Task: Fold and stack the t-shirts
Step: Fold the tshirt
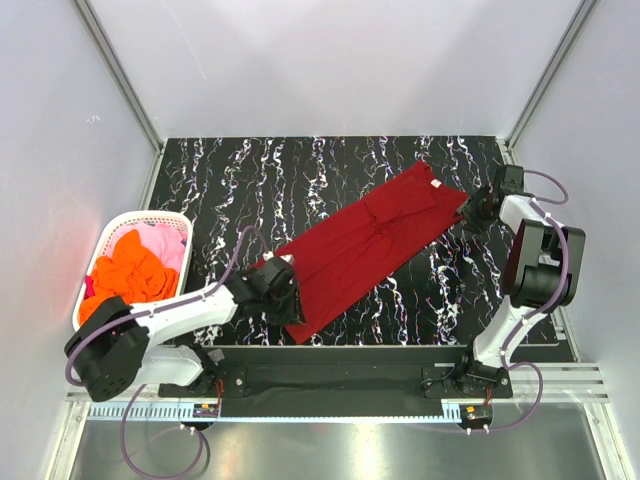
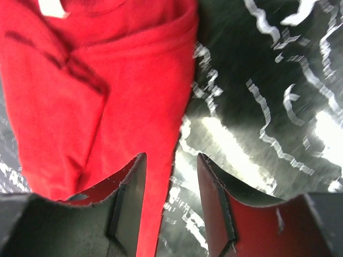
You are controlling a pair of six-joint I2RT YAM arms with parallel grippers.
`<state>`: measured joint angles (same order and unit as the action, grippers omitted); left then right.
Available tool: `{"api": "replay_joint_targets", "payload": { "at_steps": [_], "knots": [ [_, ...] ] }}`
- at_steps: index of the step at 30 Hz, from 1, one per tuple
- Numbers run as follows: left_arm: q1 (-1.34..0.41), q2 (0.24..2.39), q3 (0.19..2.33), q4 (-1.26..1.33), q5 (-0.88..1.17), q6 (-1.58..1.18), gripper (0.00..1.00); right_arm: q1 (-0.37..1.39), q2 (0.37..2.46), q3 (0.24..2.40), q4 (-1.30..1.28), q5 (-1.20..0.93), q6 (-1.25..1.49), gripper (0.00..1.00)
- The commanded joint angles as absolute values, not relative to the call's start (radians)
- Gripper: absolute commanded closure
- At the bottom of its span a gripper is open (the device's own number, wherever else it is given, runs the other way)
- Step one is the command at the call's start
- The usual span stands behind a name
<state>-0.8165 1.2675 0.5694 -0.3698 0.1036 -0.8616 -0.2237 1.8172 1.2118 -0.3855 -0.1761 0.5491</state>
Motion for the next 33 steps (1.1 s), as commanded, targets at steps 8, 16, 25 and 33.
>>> {"api": "replay_joint_targets", "payload": {
  "at_steps": [8, 16, 25, 33],
  "knots": [
    [-0.827, 1.195, 0.824, -0.515, 0.092, -0.848, 0.63, -0.265, 1.925, 1.256, -0.229, -0.173, 0.555, 0.52],
    [-0.792, 1.255, 0.968, -0.566, 0.061, -0.735, 0.62, -0.279, 2.049, 1.357, -0.215, -0.16, 0.558, 0.63],
    [-0.54, 1.405, 1.04, -0.575, 0.152, -0.557, 0.58, -0.314, 2.253, 1.665, -0.238, -0.314, 0.543, 0.87],
    [-0.41, 1.644, 1.149, -0.598, 0.181, -0.439, 0.54, -0.316, 2.466, 1.968, -0.288, -0.452, 0.54, 0.87]
  ]
}}
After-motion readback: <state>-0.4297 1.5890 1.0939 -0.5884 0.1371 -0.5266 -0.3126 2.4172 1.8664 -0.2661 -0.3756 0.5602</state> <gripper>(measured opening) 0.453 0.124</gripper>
